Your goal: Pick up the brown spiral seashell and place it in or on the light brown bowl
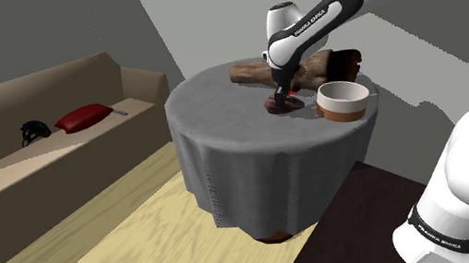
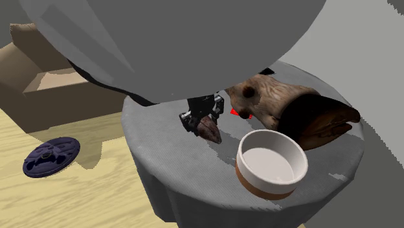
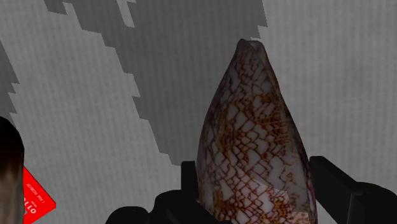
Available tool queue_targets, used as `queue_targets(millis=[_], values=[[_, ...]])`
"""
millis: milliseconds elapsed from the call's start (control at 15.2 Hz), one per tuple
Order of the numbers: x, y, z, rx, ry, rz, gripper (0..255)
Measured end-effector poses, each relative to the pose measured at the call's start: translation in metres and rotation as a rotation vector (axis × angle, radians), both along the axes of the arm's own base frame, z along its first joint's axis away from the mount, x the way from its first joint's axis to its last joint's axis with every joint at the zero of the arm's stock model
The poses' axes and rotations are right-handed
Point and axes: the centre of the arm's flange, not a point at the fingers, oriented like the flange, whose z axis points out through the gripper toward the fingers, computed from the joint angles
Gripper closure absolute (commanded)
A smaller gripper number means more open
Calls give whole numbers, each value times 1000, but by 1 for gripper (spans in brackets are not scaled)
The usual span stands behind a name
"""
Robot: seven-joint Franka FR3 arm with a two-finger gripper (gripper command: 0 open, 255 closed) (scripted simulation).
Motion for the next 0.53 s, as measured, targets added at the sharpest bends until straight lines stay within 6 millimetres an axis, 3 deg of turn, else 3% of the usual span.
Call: queue_targets(millis=[528], values=[[1, 0, 40, 0, 0, 0, 255]])
